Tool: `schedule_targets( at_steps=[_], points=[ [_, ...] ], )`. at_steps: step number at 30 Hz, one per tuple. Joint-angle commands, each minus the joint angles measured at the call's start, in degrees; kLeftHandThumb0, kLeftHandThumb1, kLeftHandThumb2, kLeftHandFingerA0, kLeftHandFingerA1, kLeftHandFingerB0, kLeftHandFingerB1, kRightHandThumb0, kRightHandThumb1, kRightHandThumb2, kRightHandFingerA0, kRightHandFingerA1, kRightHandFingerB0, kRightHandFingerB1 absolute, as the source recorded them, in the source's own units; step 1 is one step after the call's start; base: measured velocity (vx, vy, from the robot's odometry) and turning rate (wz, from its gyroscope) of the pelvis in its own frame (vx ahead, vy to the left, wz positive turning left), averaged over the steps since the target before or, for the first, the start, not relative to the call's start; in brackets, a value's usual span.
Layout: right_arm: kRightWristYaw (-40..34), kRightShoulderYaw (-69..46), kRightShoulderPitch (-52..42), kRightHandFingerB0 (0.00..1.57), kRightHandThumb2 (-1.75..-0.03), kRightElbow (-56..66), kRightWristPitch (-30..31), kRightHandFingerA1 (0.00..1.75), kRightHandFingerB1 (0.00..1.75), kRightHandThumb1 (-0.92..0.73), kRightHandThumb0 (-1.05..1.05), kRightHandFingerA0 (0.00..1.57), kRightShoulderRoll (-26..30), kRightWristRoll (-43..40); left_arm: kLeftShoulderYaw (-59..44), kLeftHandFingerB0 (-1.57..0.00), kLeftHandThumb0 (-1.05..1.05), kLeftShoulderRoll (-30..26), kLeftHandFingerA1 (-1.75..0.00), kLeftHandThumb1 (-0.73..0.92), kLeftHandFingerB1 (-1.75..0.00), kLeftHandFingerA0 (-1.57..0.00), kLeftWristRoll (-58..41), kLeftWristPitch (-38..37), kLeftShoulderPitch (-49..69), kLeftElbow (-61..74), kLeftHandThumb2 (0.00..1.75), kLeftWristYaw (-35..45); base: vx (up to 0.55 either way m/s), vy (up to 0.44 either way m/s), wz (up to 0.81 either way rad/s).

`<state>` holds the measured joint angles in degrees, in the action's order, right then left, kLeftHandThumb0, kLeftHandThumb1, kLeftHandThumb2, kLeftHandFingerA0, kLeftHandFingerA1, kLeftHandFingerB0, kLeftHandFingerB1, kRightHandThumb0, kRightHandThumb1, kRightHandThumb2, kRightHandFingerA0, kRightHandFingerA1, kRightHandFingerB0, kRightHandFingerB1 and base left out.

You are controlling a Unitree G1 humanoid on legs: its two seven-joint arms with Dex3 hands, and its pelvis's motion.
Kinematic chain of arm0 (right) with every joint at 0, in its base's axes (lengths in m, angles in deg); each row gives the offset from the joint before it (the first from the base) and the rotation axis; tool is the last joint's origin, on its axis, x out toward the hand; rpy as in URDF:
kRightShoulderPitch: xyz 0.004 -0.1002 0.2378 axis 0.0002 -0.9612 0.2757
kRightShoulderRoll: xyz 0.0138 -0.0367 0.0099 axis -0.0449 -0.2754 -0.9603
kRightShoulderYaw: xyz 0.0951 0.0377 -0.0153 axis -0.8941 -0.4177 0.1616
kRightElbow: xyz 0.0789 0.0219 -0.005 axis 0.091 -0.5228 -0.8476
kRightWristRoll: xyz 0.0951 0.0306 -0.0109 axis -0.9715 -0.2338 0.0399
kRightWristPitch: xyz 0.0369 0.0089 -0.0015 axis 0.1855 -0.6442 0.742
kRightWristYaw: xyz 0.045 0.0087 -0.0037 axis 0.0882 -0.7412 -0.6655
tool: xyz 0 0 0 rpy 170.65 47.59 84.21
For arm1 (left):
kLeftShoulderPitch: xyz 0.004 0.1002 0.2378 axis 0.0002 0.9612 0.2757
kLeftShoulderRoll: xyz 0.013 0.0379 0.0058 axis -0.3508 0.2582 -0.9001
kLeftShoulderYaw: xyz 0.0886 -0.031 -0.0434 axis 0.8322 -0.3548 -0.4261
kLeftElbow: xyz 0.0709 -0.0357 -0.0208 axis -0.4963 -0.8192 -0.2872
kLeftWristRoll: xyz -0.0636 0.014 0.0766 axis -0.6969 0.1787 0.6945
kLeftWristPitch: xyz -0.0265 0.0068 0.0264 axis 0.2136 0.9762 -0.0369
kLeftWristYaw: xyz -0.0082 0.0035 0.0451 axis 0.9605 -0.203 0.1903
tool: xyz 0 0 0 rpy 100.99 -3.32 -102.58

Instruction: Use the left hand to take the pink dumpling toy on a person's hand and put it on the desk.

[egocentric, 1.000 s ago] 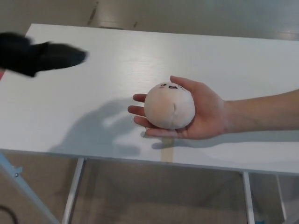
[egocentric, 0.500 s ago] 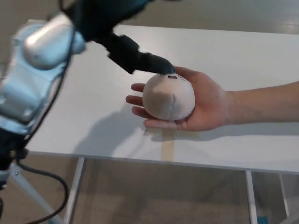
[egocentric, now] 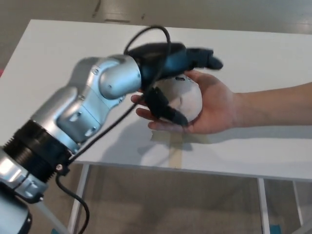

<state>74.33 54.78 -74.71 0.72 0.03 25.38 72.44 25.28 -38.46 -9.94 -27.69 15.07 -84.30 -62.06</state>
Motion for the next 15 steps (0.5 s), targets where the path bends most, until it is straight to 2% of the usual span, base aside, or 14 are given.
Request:
schedule_targets(
  at_steps=[1, 8, 9, 10, 11, 12, 13, 14, 15],
  points=[
    [0.9, 0.37, 0.03, 0.5, -0.59, 0.03, 0.47, 0.45, 0.41, -0.67, -0.21, 0.62, 0.36, -0.25, 2.92, -0.08, -0.64, 2.08, -0.39, 0.39, -0.35, -0.15, 7.92, 4.85, 0.94, -2.78, 0.69, 3.21, 0.0, 0.0, 0.0],
    [0.54, 0.72, -0.11, 0.52, -0.59, 0.04, 0.61, 0.45, 0.42, -0.66, -0.21, 0.62, 0.39, -0.2, 4.57, -0.07, -0.62, 3.84, -0.41, 0.38, -0.34, -0.19, 11.64, 5.59, 3.12, -3.89, 0.71, 3.45, 0.0, 0.0, 0.0],
    [0.51, 0.9, -0.14, 0.52, -0.59, 0.05, 0.56, 0.45, 0.42, -0.66, -0.21, 0.62, 0.34, -0.05, 4.67, -0.11, -0.59, 3.9, -0.34, 0.43, -0.27, -0.26, 12.27, 5.44, 3.37, -4.12, 0.55, 3.3, 0.0, 0.0, 0.0],
    [0.49, 1.05, -0.19, 0.52, -0.59, 0.06, 0.5, 0.45, 0.42, -0.66, -0.21, 0.62, 0.29, 0.04, 4.6, -0.11, -0.59, 3.93, -0.34, 0.43, -0.27, -0.26, 12.68, 5.31, 3.6, -4.19, 0.55, 3.24, 0.0, 0.0, 0.0],
    [0.5, 1.06, -0.24, 0.52, -0.59, 0.04, 0.5, 0.45, 0.42, -0.66, -0.21, 0.62, 0.29, -0.03, 4.48, 0.0, -0.33, 3.82, -0.56, 0.28, -0.44, -0.27, 13.21, 4.62, 4.05, -4.32, 0.81, 2.6, 0.0, 0.0, 0.0],
    [0.5, 1.04, -0.26, 0.52, -0.59, 0.02, 0.51, 0.45, 0.42, -0.66, -0.21, 0.62, 0.29, -0.08, 4.46, 0.0, -0.33, 3.69, -0.56, 0.28, -0.44, -0.27, 13.47, 4.13, 4.32, -4.4, 0.81, 2.1, 0.0, 0.0, 0.0],
    [0.47, 1.07, -0.29, 0.52, -0.59, 0.02, 0.45, 0.45, 0.42, -0.66, -0.21, 0.62, 0.29, -0.15, 3.71, -0.34, -0.29, 3.86, -0.74, 0.65, -0.32, -0.67, 13.54, 2.9, 5.22, -4.72, 0.59, 0.35, 0.0, 0.0, 0.0],
    [0.45, 1.11, -0.29, 0.52, -0.59, 0.02, 0.4, 0.45, 0.42, -0.66, -0.21, 0.62, 0.28, -0.15, 3.16, -0.34, -0.29, 4.09, -0.74, 0.65, -0.32, -0.67, 13.41, 2.34, 5.68, -4.91, 0.59, -0.59, 0.0, 0.0, 0.0],
    [0.47, 1.12, -0.17, 0.52, -0.59, 0.04, 0.33, 0.45, 0.42, -0.66, -0.21, 0.62, 0.33, -0.17, 2.33, -0.6, -0.21, 4.46, -1.21, 0.71, -0.39, -0.75, 13.24, 1.62, 6.31, -5.1, 0.62, -2.21, 0.0, 0.0, 0.0]
  ],
)
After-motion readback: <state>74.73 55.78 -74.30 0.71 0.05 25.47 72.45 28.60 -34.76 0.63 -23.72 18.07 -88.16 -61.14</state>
